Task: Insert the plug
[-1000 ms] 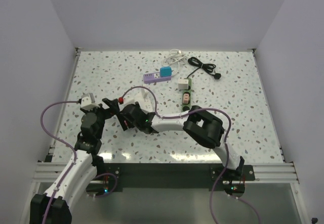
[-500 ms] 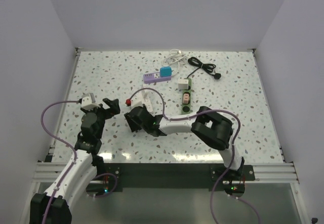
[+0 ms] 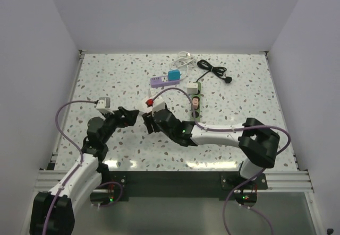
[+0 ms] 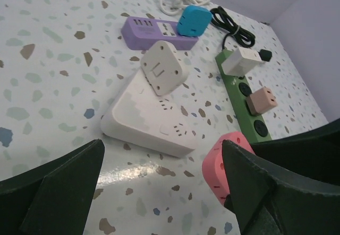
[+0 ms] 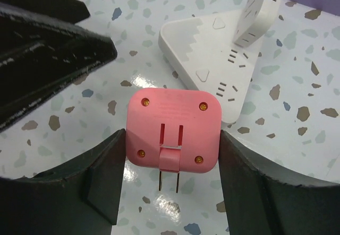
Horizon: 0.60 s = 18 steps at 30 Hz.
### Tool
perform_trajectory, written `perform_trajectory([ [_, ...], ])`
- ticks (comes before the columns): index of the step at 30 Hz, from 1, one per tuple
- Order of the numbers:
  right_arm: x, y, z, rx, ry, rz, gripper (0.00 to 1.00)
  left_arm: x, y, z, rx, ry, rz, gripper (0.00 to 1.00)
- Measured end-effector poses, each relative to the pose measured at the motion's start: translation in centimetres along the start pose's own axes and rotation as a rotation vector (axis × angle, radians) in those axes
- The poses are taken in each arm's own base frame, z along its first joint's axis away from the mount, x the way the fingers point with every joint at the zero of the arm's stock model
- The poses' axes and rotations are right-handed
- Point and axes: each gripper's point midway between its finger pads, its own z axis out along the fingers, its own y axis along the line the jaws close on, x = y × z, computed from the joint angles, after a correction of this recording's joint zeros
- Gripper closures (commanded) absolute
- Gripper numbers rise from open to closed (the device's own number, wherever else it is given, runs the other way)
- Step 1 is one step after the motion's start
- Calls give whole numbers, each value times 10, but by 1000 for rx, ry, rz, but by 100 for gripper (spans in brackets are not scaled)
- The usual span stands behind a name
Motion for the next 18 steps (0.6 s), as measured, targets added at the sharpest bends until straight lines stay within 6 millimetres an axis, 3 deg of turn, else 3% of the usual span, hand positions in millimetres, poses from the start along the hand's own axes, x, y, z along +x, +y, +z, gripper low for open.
perform_trajectory([
  [8, -11, -5, -15, -19, -56, -15, 100, 20, -49, -12, 287, 84, -96, 3],
  [18, -6, -9, -19, -24, -65, -30, 100, 32, -72, -22, 433, 146, -176, 9],
])
